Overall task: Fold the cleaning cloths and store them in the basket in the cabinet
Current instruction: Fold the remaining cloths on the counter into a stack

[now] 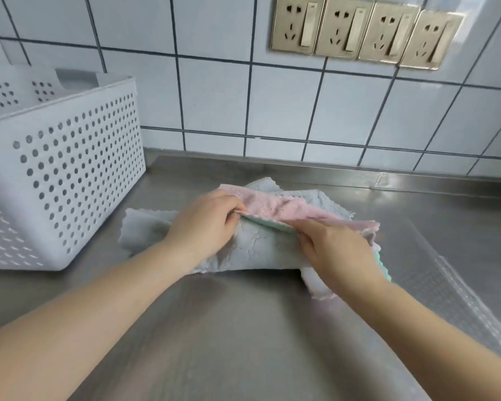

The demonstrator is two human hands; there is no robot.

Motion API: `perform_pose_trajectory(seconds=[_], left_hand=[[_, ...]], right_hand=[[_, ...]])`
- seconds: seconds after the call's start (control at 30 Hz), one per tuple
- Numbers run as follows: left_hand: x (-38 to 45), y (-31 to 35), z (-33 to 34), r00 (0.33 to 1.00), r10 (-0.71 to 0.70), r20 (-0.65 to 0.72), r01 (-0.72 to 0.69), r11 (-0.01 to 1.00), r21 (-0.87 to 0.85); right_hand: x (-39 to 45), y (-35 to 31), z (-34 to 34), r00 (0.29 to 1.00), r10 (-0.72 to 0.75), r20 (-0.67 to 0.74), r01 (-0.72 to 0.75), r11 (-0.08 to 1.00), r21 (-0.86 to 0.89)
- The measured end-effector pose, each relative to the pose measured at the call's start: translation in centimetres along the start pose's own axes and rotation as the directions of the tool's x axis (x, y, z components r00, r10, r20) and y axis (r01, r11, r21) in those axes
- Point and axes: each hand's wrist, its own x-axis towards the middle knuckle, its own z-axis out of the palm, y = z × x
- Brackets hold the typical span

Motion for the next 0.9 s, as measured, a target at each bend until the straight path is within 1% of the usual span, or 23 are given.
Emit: perform_pose_trajectory(seconds=[0.03, 0.07, 0.1, 0.17, 0.23, 0.27, 0.33, 0.4, 0.47, 0.57, 0.63, 0.73, 0.8, 0.9], left_hand=[[-0.3, 0.2, -0.1, 1.0, 0.02, -0.02, -0.019, 1.0, 0.016], [-0.3, 0.5, -0.6, 0.999, 0.036, -0.037, -0.035, 0.999, 0.026], [0.1, 0.5, -0.9, 0.999, 0.03, -0.039, -0.029, 0.999, 0.027], [-0.4, 1.6, -3.0, 0.997, 0.045, -0.063, -0.042, 0.998, 0.039], [-0.4, 2.7, -4.9, 0.993, 0.087, -0.075, -0.082, 0.995, 0.06], [-0.3, 3.1, -5.6, 0.992, 0.099, -0.075, -0.093, 0.993, 0.075], [0.1, 4.7, -7.7, 0.987, 0.108, -0.116, -0.099, 0.992, 0.075], [0.9, 6.2, -9.9, 0.98, 0.118, -0.158, -0.108, 0.991, 0.074], [1.8, 7.3, -12.2, 0.972, 0.141, -0.189, -0.127, 0.988, 0.082], [2.4, 8.5, -15.5, 0.957, 0.175, -0.233, -0.154, 0.982, 0.106], [2.5, 9.0, -17.4, 0.95, 0.207, -0.235, -0.177, 0.974, 0.143], [2.5, 9.9, -20.9, 0.932, 0.282, -0.226, -0.23, 0.945, 0.233], [2.4, 10.4, -23.2, 0.921, 0.303, -0.245, -0.23, 0.93, 0.286], [2.5, 11.0, -26.0, 0.904, 0.298, -0.305, -0.202, 0.93, 0.308]], right_hand=[[-0.4, 0.1, -0.7, 1.0, 0.022, 0.016, -0.021, 0.997, -0.074], [-0.6, 0.2, -1.8, 0.998, 0.055, 0.018, -0.053, 0.992, -0.113], [-0.2, 0.3, -2.4, 0.996, 0.081, 0.028, -0.077, 0.99, -0.12], [-0.8, -0.1, -4.9, 0.995, 0.102, -0.002, -0.102, 0.985, -0.139], [-0.6, -0.4, -7.6, 0.99, 0.12, -0.073, -0.129, 0.983, -0.128], [-0.4, -0.5, -8.7, 0.984, 0.137, -0.111, -0.149, 0.983, -0.104], [-0.1, -0.9, -11.7, 0.964, 0.187, -0.191, -0.194, 0.981, -0.019], [0.2, -1.2, -14.7, 0.942, 0.234, -0.242, -0.221, 0.972, 0.079], [0.4, -1.5, -17.3, 0.923, 0.259, -0.284, -0.236, 0.965, 0.113], [0.7, -2.2, -20.0, 0.894, 0.215, -0.392, -0.198, 0.977, 0.084], [0.7, -2.6, -21.4, 0.876, 0.179, -0.447, -0.164, 0.984, 0.072], [0.8, -3.2, -24.3, 0.851, 0.104, -0.514, -0.118, 0.993, 0.006], [0.9, -3.6, -26.2, 0.843, 0.038, -0.536, -0.073, 0.996, -0.045], [0.8, -4.4, -28.3, 0.856, -0.057, -0.514, -0.029, 0.987, -0.159]])
